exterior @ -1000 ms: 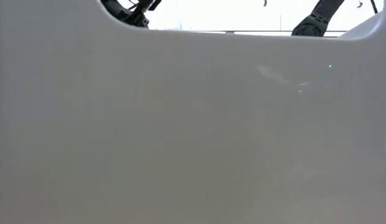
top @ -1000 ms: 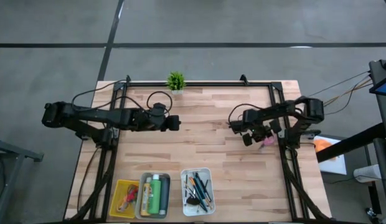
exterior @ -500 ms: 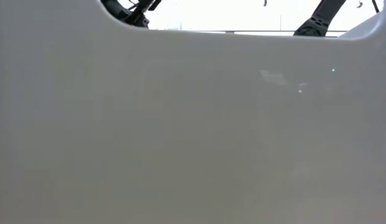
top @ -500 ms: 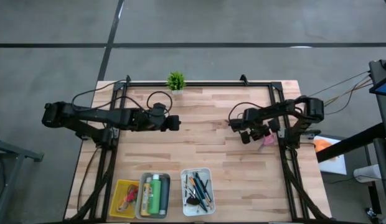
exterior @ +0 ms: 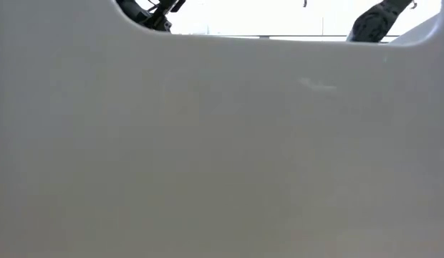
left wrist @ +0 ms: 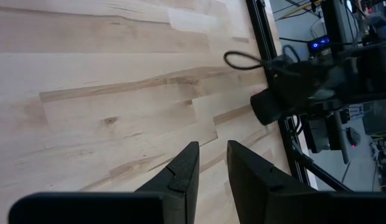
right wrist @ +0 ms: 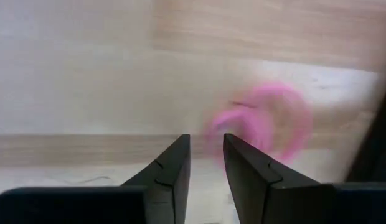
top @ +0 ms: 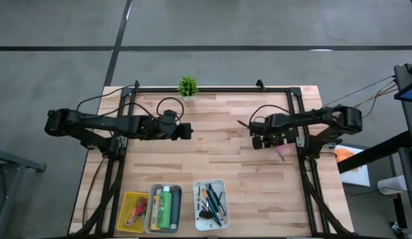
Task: Pick & Place Paint Supplies
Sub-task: Put the pink scissors into the yellow bin
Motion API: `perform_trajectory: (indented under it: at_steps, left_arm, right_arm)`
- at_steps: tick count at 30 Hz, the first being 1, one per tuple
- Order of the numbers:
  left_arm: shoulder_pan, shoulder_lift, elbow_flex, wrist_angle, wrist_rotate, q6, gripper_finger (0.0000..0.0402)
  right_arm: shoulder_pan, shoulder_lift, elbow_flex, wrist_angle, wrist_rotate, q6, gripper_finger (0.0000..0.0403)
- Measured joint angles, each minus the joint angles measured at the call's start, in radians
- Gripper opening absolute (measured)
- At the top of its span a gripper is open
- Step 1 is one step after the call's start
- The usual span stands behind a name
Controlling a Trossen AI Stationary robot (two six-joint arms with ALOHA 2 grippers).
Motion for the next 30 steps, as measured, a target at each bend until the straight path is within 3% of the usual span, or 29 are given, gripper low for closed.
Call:
perform_trajectory:
  at_steps: [12, 25, 30]
  left_arm:
    - [0.000, 0.000, 0.000, 0.000, 0.000, 0.000, 0.0085]
    - [0.000, 0.000, 0.000, 0.000, 0.000, 0.000, 0.0085]
    - [0.000, 0.000, 0.000, 0.000, 0.000, 0.000, 0.0085]
  right_arm:
    - [-0.003, -0.131, -0.001, 0.351, -0.001, -0.066, 0.0093]
    - [0.000, -0.132, -0.001, -0.023, -0.059, -0.200, 0.0093]
    - [0.000, -0.131, -0.011, -0.048, 0.010, -0.198, 0.0093]
